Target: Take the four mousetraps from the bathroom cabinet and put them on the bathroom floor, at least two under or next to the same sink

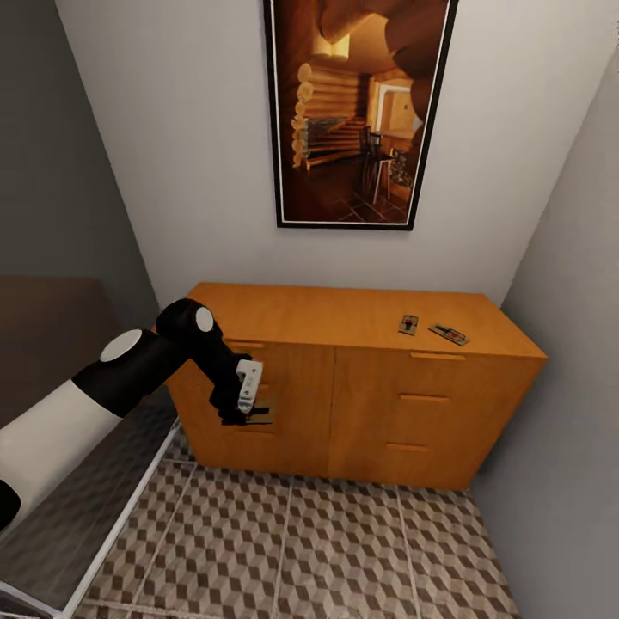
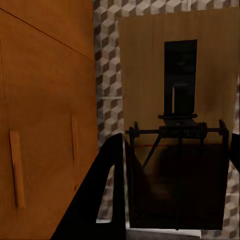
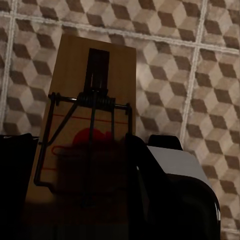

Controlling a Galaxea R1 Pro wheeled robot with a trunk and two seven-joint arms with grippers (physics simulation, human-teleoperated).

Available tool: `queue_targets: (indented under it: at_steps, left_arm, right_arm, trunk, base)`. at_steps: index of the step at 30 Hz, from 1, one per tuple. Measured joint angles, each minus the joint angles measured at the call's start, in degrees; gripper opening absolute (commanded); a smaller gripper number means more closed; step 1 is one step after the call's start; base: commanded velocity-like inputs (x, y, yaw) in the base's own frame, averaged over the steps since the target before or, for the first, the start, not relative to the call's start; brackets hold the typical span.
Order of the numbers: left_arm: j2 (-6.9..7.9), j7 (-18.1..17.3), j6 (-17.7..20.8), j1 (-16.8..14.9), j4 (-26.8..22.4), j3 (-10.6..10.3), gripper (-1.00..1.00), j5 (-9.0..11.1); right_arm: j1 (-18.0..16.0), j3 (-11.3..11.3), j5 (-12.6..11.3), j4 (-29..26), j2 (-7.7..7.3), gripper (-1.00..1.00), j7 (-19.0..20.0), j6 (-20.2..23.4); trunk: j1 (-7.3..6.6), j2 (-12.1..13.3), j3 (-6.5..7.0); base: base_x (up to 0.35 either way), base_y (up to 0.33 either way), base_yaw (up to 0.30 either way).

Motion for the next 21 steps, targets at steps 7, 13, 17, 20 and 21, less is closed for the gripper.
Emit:
queue_targets:
  at_steps: [7,13,17,20,21]
  left_arm:
    - [0.64,-0.01,-0.88,7.51,4.05,-2.0,-1.0,-0.26]
    - [0.23,9.89,-4.37,16.09,14.17,-7.54,-1.0,-0.38]
    - [-1.18,27.38,-7.28,24.09,24.07,-10.35,-1.0,-0.11]
    - [-2.63,40.29,-12.92,30.77,32.51,-11.15,-1.0,0.16]
    - [-2.89,43.74,-14.59,32.58,34.97,-11.24,-1.0,0.28]
  right_arm:
    - [0.0,0.0,0.07,-0.06,-0.05,-1.0,0.01,0.0]
    - [0.0,0.0,0.16,-0.2,-0.32,-1.0,0.02,-0.07]
    - [0.0,-0.08,0.13,-0.43,-2.13,-1.0,0.02,-0.27]
    - [0.0,-0.08,0.2,-0.78,-3.41,-1.0,0.03,-0.38]
    - [0.0,-0.12,0.21,-0.89,-3.7,-1.0,0.03,-0.42]
  trunk:
    - [-0.01,0.0,-0.01]
    - [-0.01,0.0,-0.01]
    - [-0.01,0.0,-0.01]
    - [-0.01,0.0,-0.01]
    - [-0.01,0.0,-0.01]
  base:
    - [-0.024,0.0,0.0]
    - [-0.001,0.0,0.0]
    - [0.0,0.0,0.0]
    - [0.0,0.0,0.0]
    - [0.0,0.0,0.0]
